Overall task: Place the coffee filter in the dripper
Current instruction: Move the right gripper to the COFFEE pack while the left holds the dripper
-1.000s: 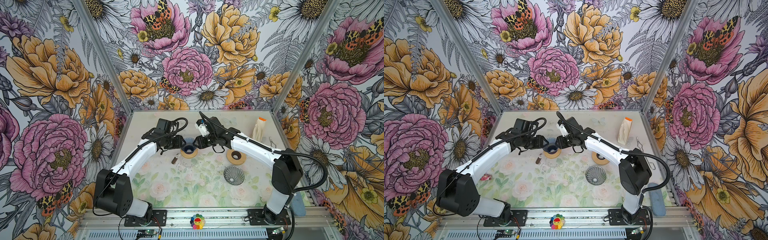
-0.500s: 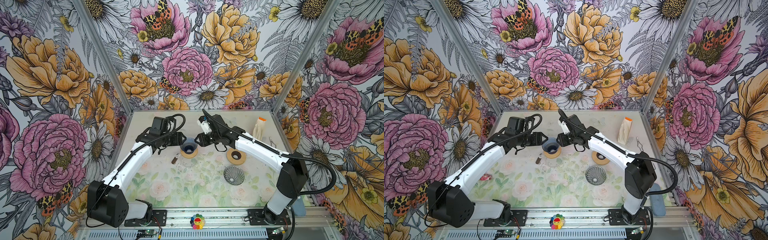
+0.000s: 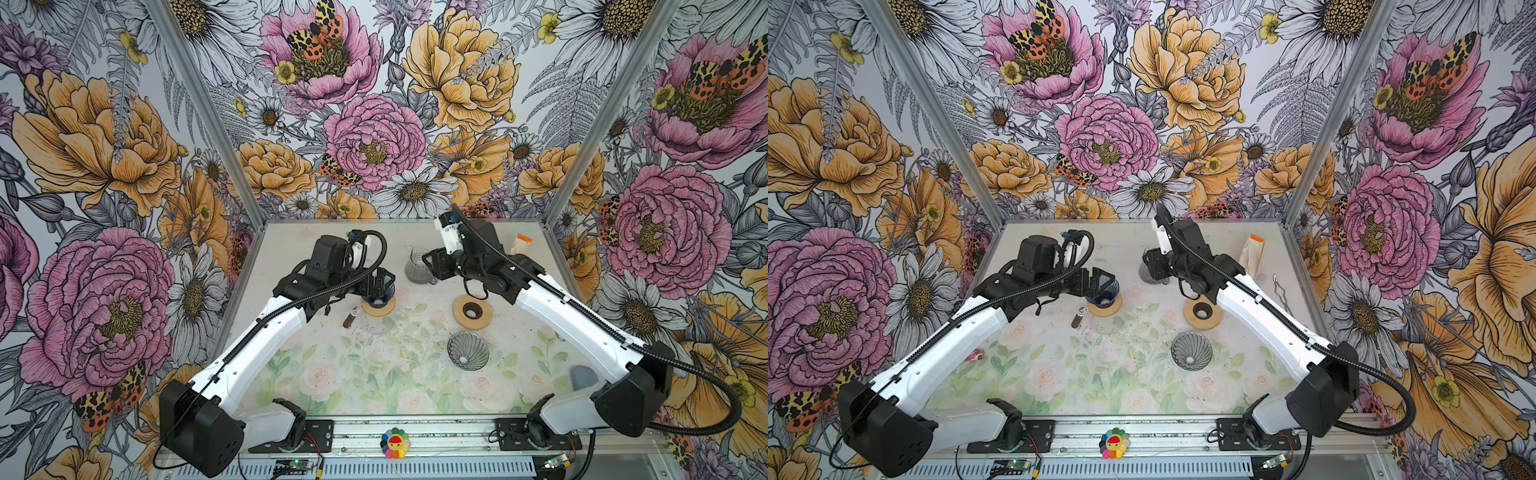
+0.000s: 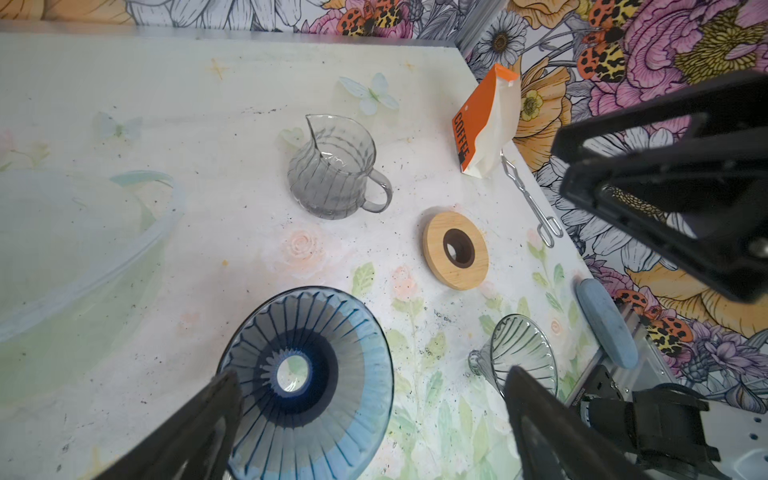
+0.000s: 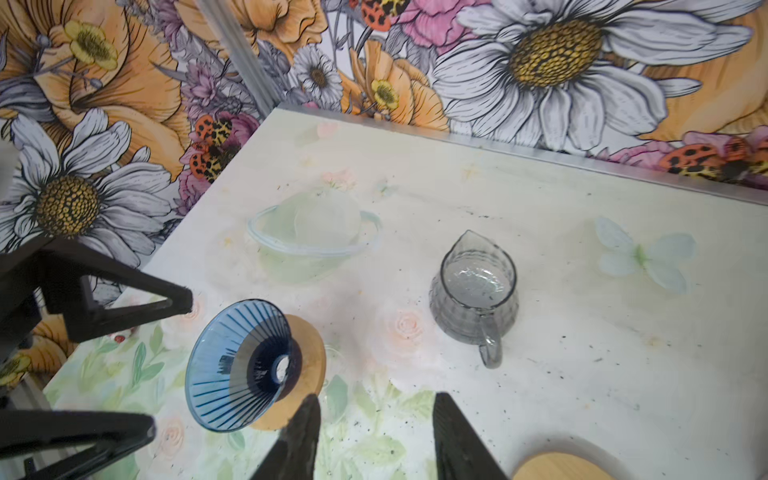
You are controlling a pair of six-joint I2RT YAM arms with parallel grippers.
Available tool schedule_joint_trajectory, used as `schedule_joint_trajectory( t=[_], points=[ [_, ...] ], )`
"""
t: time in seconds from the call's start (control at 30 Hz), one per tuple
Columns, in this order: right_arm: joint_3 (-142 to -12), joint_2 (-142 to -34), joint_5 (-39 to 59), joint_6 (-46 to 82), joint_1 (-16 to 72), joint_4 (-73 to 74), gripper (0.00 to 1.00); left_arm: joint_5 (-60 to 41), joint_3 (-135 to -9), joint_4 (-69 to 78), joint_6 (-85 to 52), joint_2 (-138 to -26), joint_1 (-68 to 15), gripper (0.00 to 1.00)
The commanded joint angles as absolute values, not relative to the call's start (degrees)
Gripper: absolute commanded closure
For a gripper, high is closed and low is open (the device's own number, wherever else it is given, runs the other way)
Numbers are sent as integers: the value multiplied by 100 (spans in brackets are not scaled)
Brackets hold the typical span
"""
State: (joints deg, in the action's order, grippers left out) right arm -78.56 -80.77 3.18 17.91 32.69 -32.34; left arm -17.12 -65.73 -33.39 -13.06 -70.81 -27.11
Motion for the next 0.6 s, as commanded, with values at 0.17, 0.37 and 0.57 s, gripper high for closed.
schedule_joint_trajectory(
  t=[0.17,0.37,0.57],
  points=[
    [-7279,-7509,-209,1798,2410,-3459,57,-1520,-6054,-2193,-1153,-6530,-3045,1],
    [-7076,-7488,-397,1862,1542,-3653,58,-1482,-5423,-1530,-1217,-6115,-3137,1],
    [-6944,-7703,-268,1935,816,-3650,61,-1487,-5142,-1310,-1290,-6072,-3216,1]
  ],
)
